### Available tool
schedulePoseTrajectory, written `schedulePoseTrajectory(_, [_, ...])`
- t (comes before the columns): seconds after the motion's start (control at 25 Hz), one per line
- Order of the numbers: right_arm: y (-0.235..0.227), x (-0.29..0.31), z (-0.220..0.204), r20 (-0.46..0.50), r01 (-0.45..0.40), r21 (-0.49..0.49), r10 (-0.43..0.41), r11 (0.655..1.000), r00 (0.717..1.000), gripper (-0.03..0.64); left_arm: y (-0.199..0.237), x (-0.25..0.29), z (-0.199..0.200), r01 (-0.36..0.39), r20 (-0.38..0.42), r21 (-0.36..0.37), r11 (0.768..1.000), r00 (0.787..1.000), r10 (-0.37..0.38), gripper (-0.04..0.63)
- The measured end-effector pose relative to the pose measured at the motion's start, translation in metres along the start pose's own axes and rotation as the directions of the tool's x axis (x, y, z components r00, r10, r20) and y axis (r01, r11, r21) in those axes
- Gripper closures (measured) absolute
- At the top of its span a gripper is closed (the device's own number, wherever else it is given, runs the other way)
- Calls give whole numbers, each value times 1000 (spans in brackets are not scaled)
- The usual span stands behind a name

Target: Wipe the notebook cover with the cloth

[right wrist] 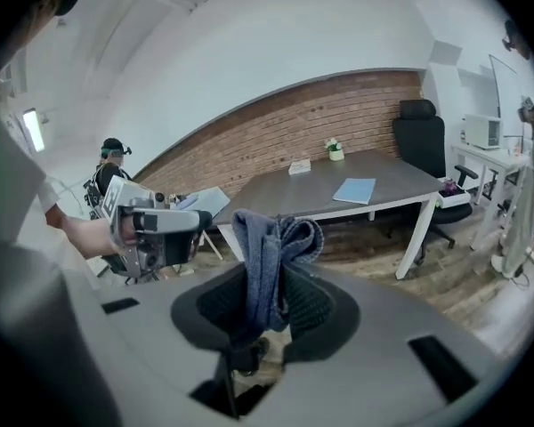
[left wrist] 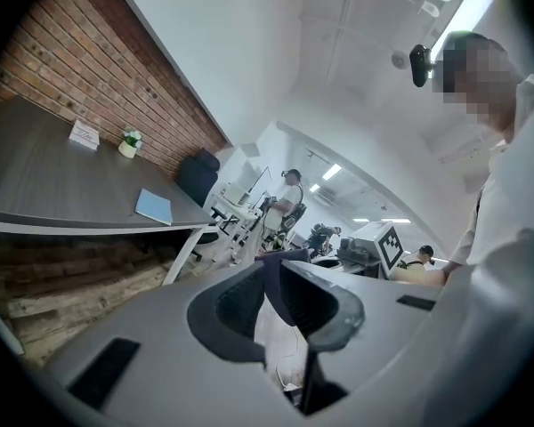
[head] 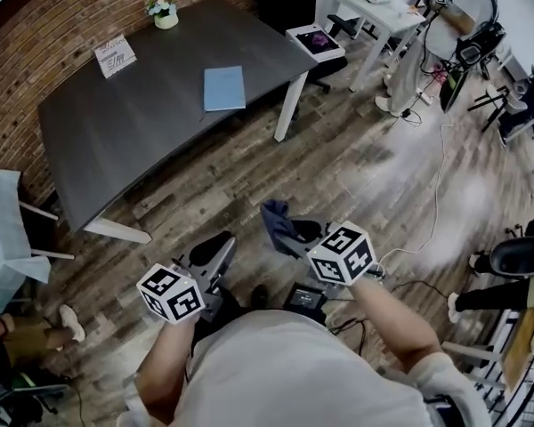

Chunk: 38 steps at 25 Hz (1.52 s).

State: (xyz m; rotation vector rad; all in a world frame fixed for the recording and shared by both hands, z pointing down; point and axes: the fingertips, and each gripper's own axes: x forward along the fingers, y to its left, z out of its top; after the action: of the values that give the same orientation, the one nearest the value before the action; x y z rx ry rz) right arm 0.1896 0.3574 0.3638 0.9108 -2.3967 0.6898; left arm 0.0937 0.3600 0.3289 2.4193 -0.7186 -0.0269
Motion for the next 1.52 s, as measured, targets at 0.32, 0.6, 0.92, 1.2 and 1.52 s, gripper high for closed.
schedulePoseTrajectory(0.32, [-30,48,20,-123,8,-160,-28,987,992,511,47,17,3,-51,-30,-31,998,998,50,532])
schedulePoseTrajectory(0.6, [-60,111,52,-200,46,-225,-92,973,976,509,120,36,35,-36,-60,-51,998,998,33,532])
schedulePoseTrajectory(0.92, [-97,193,108,-272,89,-296,-173,951,947,509,214,57,91,4,-122,-37,999,993,-9,532])
schedulePoseTrajectory(1.2, [-131,243,153,-315,127,-396,-264,910,912,509,274,76,118,28,-156,-54,998,987,-36,532])
schedulePoseTrajectory(1.52, [-185,276,177,-364,126,-542,-367,831,856,509,308,96,118,7,-192,-85,996,981,-23,532])
